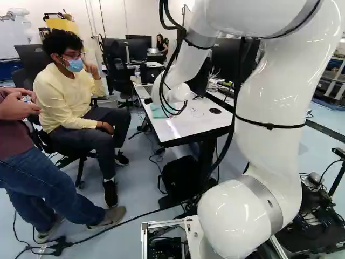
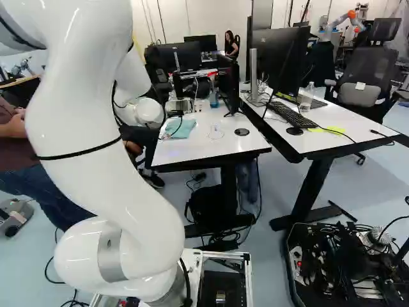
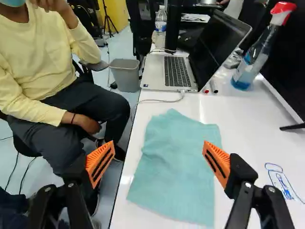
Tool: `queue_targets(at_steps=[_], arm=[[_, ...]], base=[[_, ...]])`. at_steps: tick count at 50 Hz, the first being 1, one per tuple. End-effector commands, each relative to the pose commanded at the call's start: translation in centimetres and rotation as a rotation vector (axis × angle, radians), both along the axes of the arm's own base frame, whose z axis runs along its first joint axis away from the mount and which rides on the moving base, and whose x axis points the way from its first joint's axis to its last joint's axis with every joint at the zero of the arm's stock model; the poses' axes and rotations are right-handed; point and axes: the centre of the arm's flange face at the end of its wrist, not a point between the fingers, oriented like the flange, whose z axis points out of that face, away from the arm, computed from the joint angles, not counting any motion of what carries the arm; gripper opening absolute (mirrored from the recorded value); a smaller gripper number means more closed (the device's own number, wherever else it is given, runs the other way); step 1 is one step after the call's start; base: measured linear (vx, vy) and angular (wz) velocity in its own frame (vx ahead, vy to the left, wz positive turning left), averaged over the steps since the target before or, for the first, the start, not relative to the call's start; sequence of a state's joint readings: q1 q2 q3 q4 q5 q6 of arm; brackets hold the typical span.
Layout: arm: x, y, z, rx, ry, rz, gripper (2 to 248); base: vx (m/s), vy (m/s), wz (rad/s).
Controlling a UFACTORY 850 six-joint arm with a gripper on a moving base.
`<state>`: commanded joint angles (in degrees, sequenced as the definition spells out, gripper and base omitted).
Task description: Clean the table with the green towel
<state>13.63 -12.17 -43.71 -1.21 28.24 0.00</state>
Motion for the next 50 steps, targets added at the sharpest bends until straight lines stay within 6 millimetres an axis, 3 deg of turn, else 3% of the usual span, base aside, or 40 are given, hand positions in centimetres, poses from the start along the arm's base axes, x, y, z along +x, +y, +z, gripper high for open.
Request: queue_targets(at_steps=[11,29,50], arm=[[-2.2,-0.8,-0.5,0.035,0.094,-0.085,247],[-3.2,-1.0,-1.4,0.102,0.237,-0.203,247],[-0.6,1.6,-1.6,0.109,0.243,-0.177,247]], base=[[0.000,0.000,0.000],[0.000,0.000,0.000],[0.000,0.000,0.000]])
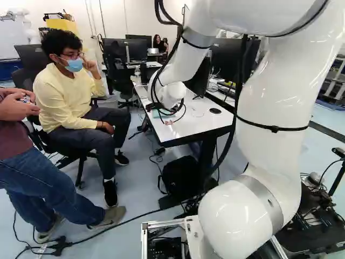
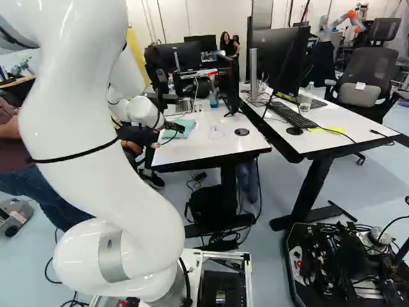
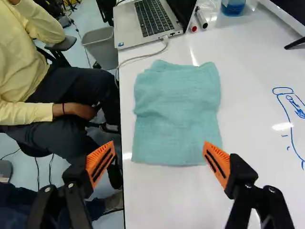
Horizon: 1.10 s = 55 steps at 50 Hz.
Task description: Clean the table with the green towel
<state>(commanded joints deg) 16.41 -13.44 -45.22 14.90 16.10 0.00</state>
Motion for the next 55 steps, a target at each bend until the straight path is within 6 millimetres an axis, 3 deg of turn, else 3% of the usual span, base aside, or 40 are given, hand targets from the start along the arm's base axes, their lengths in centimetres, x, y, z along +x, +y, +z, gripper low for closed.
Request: queue_targets(at_steps=[14,43,55], arm=[[2.3,0.1,-0.1,0.003,-0.009,-0.011,247],[3.5,0.1,-1.7,-0.009,-0.033,-0.012,247],[5.8,0.1,-1.6,-0.023,-0.145,0.005,247]], base=[[0.000,0.000,0.000],[0.000,0.000,0.000],[0.000,0.000,0.000]])
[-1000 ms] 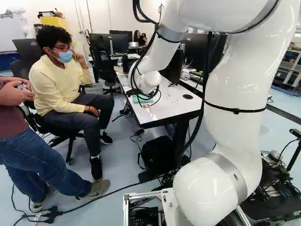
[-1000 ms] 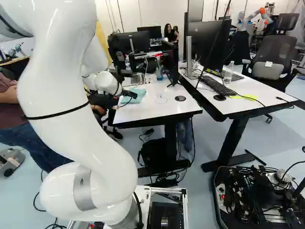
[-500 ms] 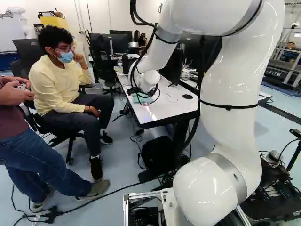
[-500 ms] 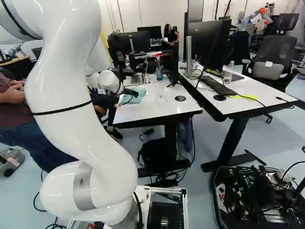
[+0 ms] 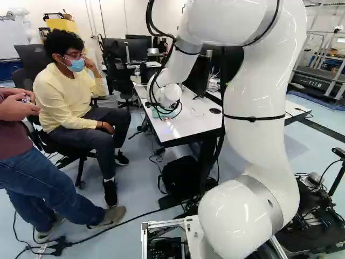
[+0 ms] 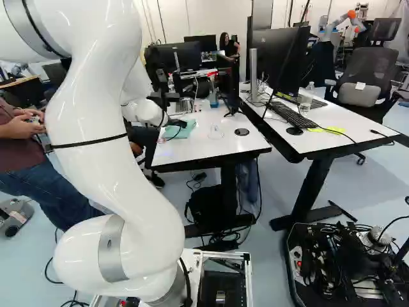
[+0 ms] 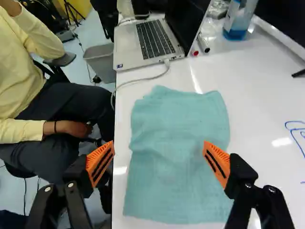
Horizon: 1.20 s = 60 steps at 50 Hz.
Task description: Clean the table with the green towel
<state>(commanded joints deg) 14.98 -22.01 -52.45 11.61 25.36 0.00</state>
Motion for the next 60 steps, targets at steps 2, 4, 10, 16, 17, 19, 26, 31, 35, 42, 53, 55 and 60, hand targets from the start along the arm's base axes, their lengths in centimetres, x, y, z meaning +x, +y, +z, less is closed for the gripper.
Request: queue_targets(at_steps=[2,4,10,16,17,19,26,31,35,42,53,55,60], arm=[[0.5,0.0,0.1,-0.002,-0.023,0.004,247],[0.9,0.0,0.2,-0.004,-0.047,0.008,247],[2.3,0.1,0.5,-0.008,-0.104,0.016,247],[3.5,0.0,0.5,-0.009,-0.126,0.015,247],[3.7,0.0,0.5,-0.008,-0.128,0.014,247],[4.1,0.0,0.3,-0.009,-0.129,0.013,247],[5.5,-0.1,-0.6,-0.010,-0.103,0.005,247],[6.4,-0.4,-1.5,-0.010,-0.071,-0.006,247],[7.1,-0.6,-2.3,-0.009,-0.042,-0.016,247],[8.2,-0.9,-3.4,-0.005,0.003,-0.033,247],[8.6,-1.1,-3.7,-0.003,0.019,-0.041,247],[8.6,-1.1,-3.5,-0.002,0.018,-0.041,247],[8.6,-1.2,-3.1,-0.001,0.012,-0.042,247]], base=[[0.000,0.000,0.000],[0.000,0.000,0.000],[0.000,0.000,0.000],[0.000,0.000,0.000],[0.000,0.000,0.000],[0.000,0.000,0.000],[0.000,0.000,0.000],[0.000,0.000,0.000],[0.000,0.000,0.000],[0.000,0.000,0.000],[0.000,0.000,0.000],[0.000,0.000,0.000],[0.000,0.000,0.000]])
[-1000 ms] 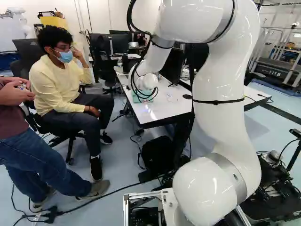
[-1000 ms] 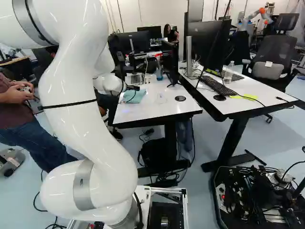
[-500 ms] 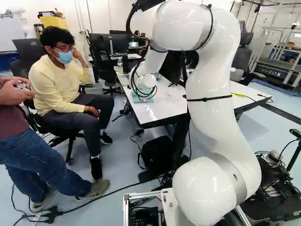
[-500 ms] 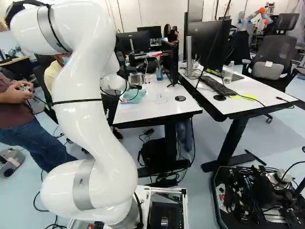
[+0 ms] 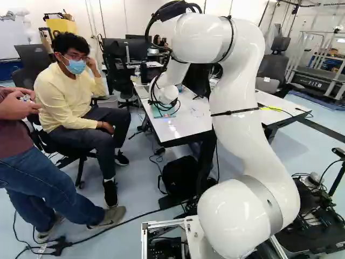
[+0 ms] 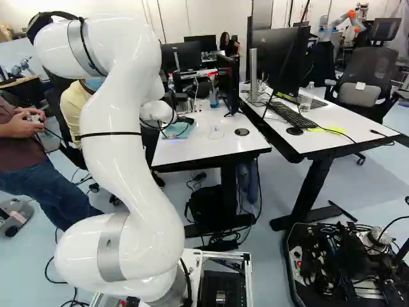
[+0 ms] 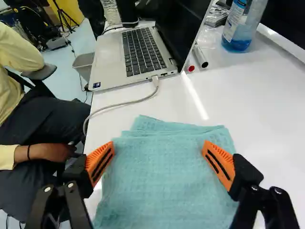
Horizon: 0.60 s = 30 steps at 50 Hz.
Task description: Clean the table with the green towel
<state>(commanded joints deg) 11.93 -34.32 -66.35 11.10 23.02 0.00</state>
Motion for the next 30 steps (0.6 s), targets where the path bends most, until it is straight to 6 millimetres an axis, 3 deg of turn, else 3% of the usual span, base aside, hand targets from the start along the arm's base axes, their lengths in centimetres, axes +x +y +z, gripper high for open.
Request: queue_targets(at_steps=[11,30], arm=[[-0.9,0.1,1.4,0.003,-0.012,0.004,247],[-4.7,0.8,4.1,0.005,-0.024,0.029,247]], base=[[0.000,0.000,0.000],[0.000,0.000,0.000]])
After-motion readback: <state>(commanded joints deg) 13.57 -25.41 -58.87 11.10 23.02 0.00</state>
